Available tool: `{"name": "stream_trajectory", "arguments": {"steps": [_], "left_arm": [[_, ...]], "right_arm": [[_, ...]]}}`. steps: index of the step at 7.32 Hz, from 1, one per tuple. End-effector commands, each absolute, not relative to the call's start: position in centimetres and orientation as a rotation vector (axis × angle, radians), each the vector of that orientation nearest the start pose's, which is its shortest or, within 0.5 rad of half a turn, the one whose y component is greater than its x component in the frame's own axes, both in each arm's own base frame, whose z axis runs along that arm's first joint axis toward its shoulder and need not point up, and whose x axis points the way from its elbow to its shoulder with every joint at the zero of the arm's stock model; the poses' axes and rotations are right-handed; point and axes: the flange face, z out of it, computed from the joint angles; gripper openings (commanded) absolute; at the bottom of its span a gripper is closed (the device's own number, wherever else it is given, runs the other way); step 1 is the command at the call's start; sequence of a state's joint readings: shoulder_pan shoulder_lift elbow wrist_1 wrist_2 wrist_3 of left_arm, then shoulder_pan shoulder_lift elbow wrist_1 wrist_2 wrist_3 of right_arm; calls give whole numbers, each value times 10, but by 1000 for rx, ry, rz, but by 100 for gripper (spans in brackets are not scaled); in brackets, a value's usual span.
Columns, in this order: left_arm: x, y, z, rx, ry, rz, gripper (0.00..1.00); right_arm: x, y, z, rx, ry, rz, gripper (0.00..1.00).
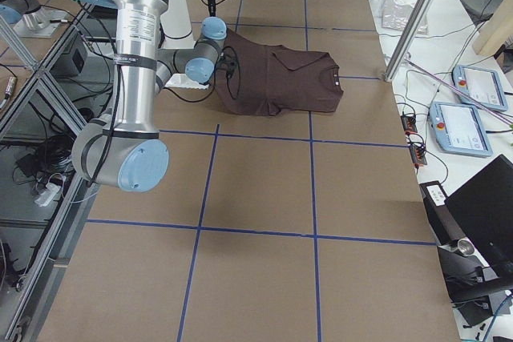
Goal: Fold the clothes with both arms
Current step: 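Lift the hem with both grippers and fold it toward the collar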
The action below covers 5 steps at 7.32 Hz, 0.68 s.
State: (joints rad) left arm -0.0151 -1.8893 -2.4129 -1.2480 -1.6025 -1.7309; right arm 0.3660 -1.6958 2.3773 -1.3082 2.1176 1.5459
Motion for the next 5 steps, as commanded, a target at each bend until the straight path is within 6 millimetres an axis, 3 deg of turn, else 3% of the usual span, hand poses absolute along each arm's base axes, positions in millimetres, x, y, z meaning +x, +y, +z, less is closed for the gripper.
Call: {"name": "stream_trajectory", "arguments": {"steps": [1, 3, 4, 5], "left_arm": [[410, -173, 185, -27, 872, -156, 0], [386, -245, 177, 66, 881, -178, 0], [384, -284, 184, 123, 842, -183, 0], [385, -311, 197, 143, 796, -211, 0]], "right_arm": [[-321, -251, 311, -212, -1021, 30, 0], [-307, -327, 314, -99, -1040, 129, 0], [-306, -362, 317, -73, -1040, 164, 0], [-311, -397, 322, -41, -1026, 193, 0]]}}
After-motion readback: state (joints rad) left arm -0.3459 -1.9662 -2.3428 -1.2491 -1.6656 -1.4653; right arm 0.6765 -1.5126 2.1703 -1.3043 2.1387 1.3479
